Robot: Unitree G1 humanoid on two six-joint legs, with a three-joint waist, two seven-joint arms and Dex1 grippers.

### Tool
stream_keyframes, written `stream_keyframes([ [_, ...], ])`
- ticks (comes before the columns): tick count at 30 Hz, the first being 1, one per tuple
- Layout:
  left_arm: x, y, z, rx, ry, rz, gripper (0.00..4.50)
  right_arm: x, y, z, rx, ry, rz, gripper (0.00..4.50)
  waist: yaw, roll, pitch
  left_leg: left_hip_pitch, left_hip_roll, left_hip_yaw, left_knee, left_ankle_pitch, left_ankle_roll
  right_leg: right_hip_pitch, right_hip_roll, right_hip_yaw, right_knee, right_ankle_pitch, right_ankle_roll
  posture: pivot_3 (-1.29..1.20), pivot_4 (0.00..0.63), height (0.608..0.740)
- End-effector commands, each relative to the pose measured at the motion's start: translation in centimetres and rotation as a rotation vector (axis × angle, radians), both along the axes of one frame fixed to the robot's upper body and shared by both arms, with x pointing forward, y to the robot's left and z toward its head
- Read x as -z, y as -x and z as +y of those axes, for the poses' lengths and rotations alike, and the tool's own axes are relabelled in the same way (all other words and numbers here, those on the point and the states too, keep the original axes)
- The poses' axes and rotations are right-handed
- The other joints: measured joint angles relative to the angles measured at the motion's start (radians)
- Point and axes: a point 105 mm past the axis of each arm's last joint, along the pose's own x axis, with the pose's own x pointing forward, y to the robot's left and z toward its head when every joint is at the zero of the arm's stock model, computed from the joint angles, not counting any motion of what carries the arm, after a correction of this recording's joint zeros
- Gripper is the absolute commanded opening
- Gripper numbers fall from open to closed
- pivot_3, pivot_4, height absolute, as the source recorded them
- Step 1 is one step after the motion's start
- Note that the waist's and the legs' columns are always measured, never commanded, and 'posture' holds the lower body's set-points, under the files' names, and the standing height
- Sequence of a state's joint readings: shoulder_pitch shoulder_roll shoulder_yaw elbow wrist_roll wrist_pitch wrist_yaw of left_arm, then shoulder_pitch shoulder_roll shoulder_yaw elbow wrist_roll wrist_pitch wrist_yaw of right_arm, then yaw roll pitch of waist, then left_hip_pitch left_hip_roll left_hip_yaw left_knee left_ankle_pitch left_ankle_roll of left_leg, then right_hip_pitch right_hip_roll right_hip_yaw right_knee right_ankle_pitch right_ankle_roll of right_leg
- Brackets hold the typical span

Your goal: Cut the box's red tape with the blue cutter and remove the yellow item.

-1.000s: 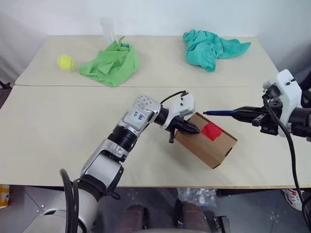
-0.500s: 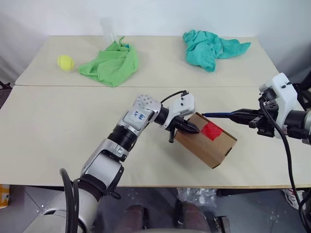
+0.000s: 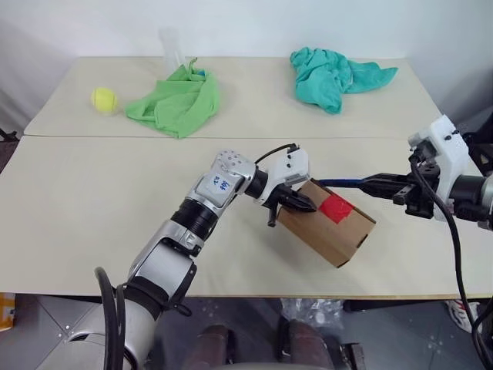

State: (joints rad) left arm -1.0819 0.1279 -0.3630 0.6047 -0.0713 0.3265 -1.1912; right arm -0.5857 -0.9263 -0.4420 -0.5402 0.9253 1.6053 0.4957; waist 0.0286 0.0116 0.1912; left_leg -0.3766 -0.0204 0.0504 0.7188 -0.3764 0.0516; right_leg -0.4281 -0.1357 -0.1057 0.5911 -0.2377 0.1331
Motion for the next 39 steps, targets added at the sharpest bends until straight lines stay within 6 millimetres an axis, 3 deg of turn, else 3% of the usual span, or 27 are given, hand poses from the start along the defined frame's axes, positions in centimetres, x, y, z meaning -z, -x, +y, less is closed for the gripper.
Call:
stream_keyframes([
  [1,-0.3,-0.1,-0.1,0.000,-0.006,-0.021,0.00,0.3,0.3,-0.7,0.029,0.032,0.005,0.15,0.000,0.000,0.000,0.000,0.000,0.000,0.000,0.000,0.000,0.000,0.000,0.000,0.000,0.000,0.000,0.00,0.150,0.740],
  [6,-0.3,-0.1,-0.2,0.001,-0.003,-0.022,0.00,0.6,0.5,-1.1,0.040,0.043,0.014,0.15,0.001,0.000,0.000,0.000,0.000,0.000,0.000,0.000,0.000,0.000,0.000,0.000,0.000,0.000,0.000,0.00,0.150,0.740],
  [16,-0.2,0.1,-0.1,0.010,-0.002,-0.022,0.00,-1.2,0.1,-1.0,0.041,0.019,-0.052,0.15,0.001,0.000,0.000,0.000,0.000,0.000,0.001,0.000,0.000,0.000,0.000,0.000,0.000,0.000,0.001,0.00,0.150,0.740],
  [30,-0.1,0.1,-0.1,0.014,-0.013,-0.024,0.00,0.6,1.4,-1.2,0.021,0.071,0.036,0.15,0.001,0.000,0.000,0.000,0.000,0.000,0.001,0.000,0.000,0.000,0.000,0.000,0.000,0.000,0.001,0.00,0.150,0.740],
  [39,1.1,-0.7,0.0,-0.041,-0.121,-0.036,0.00,0.4,1.6,-1.7,0.017,0.139,0.079,0.15,0.003,0.000,0.000,0.000,0.000,0.000,0.001,0.000,0.001,0.001,0.000,0.000,0.000,0.001,0.001,0.00,0.150,0.740],
])
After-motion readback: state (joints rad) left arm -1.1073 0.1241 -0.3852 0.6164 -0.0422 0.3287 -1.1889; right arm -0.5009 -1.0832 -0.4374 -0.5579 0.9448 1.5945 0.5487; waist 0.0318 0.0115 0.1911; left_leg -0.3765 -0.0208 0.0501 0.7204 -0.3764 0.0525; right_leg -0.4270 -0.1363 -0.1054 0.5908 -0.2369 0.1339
